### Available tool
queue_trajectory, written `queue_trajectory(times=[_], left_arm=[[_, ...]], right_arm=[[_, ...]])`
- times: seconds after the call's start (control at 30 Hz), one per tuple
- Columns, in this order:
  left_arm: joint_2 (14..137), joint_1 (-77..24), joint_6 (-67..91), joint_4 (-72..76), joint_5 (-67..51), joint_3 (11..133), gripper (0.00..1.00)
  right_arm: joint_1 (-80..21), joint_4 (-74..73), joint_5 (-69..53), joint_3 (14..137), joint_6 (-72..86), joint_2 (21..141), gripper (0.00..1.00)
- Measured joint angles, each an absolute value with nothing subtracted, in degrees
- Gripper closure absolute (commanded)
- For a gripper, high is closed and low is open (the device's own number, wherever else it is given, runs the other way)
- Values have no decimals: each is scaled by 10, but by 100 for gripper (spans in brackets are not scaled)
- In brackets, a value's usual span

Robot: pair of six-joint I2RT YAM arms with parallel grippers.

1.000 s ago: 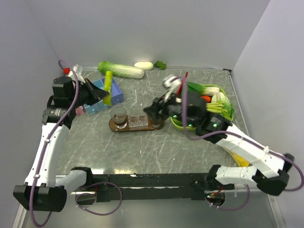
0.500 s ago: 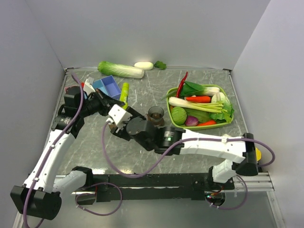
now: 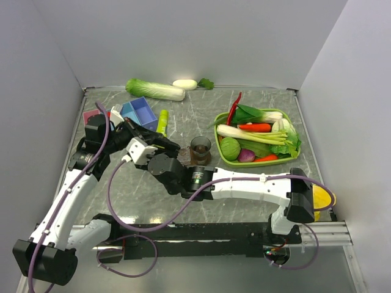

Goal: Prepare toiletry sets of a toothbrush and toothpaste on the tray
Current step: Pick up the toothpaste from the storage box.

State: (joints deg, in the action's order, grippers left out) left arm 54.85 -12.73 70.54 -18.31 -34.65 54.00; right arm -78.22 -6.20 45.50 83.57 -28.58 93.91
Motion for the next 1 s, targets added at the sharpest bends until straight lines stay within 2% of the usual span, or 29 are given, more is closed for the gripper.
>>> queue_trajectory(times=[0.13, 0.2, 0.33, 0.4, 0.6, 0.73, 0.77, 1.0], left_arm=[[548, -129, 710, -183, -346, 539, 95], [549, -128, 709, -184, -342, 538, 91], [549, -128, 708, -184, -332, 538, 86], [549, -128, 708, -184, -332, 536, 81], [549, -128, 708, -184, -330, 536, 70], [549, -129, 706, -183, -329, 536, 54], [549, -129, 704, -183, -327, 536, 47], [562, -130, 680, -172, -317, 566, 27]], right_arm=[[-782, -26, 478, 836, -321, 955, 61], [-782, -11, 496, 836, -338, 961, 68], [-782, 1, 507, 836, -364, 966, 92], [-783, 3, 511, 836, -373, 966, 100], [-783, 6, 516, 836, -374, 966, 100], [-781, 7, 517, 836, -362, 965, 100], [-779, 6, 517, 835, -356, 965, 100], [-768, -51, 496, 795, -293, 924, 100]])
